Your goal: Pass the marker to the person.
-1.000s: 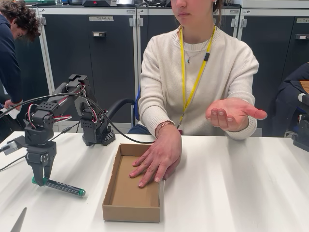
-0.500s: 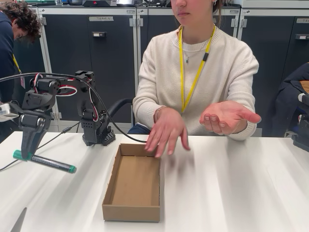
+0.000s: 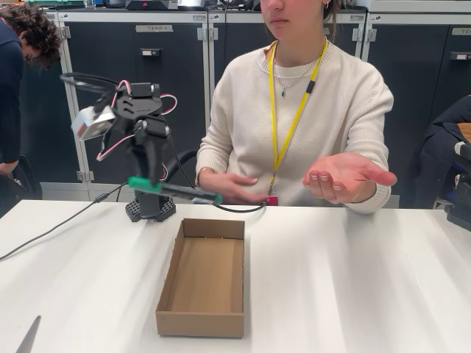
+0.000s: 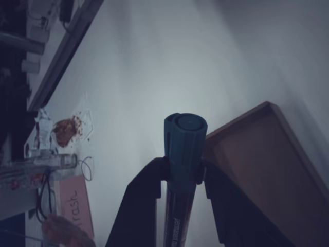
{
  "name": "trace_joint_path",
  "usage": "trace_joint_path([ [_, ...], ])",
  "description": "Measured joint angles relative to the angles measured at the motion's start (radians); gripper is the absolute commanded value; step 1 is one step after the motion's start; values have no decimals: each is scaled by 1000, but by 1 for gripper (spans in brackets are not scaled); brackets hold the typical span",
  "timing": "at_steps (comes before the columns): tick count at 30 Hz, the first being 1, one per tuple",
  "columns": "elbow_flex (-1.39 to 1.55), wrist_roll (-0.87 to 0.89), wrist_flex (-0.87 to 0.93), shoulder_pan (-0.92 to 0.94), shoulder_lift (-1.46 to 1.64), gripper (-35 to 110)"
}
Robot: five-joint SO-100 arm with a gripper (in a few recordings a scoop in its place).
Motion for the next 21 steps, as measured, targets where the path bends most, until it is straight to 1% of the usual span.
trace_joint_path([
  [9,0,-127,8,-221,87,-5],
  [12,32,-155,-21,-270,133,-5],
  [16,107,-199,-152,-322,150,-5],
  [21,172,-252,-407,-308,140,-5],
])
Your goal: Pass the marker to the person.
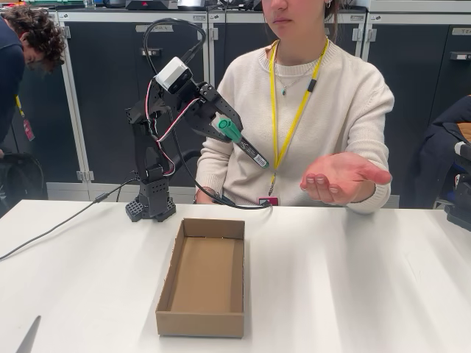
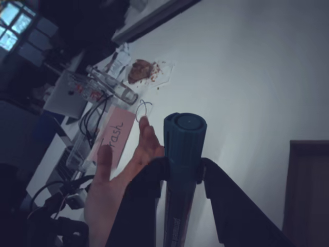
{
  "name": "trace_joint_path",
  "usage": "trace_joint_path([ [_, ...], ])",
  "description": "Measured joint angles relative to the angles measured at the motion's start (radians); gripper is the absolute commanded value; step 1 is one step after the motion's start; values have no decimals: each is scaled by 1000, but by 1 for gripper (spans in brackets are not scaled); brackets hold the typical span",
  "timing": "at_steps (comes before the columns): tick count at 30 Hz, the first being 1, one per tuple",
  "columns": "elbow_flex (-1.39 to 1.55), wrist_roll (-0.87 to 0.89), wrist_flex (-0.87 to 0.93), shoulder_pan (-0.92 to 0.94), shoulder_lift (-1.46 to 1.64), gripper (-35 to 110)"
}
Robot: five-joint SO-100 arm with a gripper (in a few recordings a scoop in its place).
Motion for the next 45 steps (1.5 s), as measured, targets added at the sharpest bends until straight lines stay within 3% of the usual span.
trace_joint_path([
  [7,54,-41,-341,18,-66,-5],
  [16,150,38,-534,6,-75,-5],
  [31,41,838,-264,-199,-201,-5],
  [45,170,870,-457,-71,-307,-3],
])
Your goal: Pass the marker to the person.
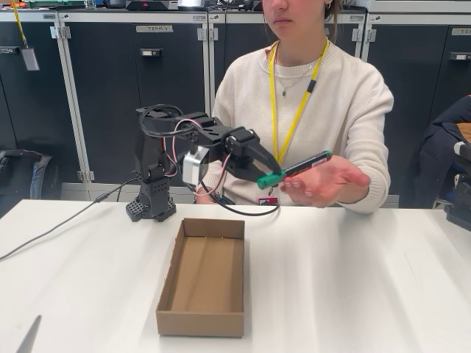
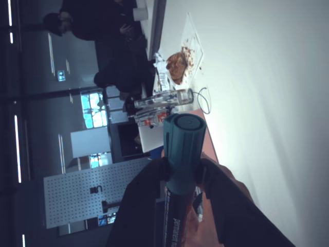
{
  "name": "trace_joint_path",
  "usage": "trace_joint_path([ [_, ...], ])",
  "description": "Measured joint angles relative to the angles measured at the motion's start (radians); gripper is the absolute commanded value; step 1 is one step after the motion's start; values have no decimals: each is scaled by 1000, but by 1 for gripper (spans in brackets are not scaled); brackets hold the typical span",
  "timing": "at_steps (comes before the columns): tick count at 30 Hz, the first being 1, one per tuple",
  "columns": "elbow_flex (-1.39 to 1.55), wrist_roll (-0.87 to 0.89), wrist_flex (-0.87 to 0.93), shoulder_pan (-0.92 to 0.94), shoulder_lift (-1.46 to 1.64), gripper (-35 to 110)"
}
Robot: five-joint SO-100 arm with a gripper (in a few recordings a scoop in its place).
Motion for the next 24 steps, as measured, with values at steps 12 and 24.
trace_joint_path([
  [12,81,-9,-66,-5,-2,25],
  [24,81,-103,-58,-41,0,33],
])
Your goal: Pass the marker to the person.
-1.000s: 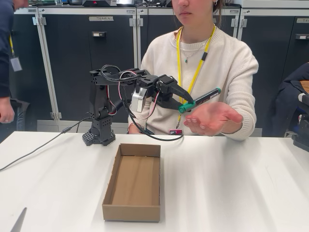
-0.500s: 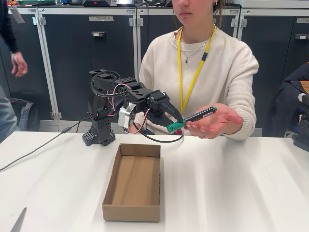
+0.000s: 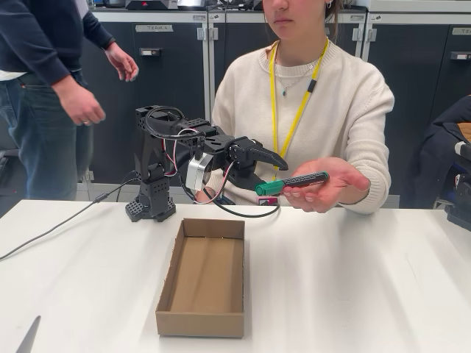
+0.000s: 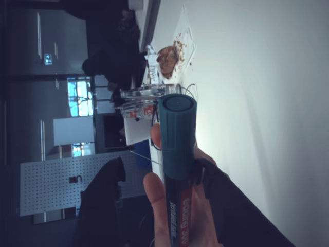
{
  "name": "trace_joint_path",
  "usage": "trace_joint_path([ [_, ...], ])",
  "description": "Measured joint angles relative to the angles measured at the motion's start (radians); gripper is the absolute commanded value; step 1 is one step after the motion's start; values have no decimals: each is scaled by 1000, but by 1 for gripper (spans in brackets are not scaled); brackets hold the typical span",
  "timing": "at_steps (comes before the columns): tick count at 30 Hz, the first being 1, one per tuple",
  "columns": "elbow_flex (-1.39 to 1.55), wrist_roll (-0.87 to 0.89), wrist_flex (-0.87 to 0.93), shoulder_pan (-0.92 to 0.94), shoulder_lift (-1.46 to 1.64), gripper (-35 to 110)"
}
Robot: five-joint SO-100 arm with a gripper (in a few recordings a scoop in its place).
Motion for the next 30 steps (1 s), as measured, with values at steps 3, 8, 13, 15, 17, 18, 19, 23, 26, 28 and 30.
trace_joint_path([
  [3,0,-8,37,-14,0,35],
  [8,74,-51,38,-40,8,37],
  [13,166,-92,11,-34,40,37],
  [15,186,-110,0,-31,55,37],
  [17,193,-130,-6,-26,69,36],
  [18,193,-141,-6,-25,77,36],
  [19,193,-152,-6,-21,86,36],
  [23,199,-202,-12,-9,120,35],
  [26,213,-233,-11,-11,147,35],
  [28,235,-250,-2,-14,173,35],
  [30,276,-264,3,-17,213,35],
])
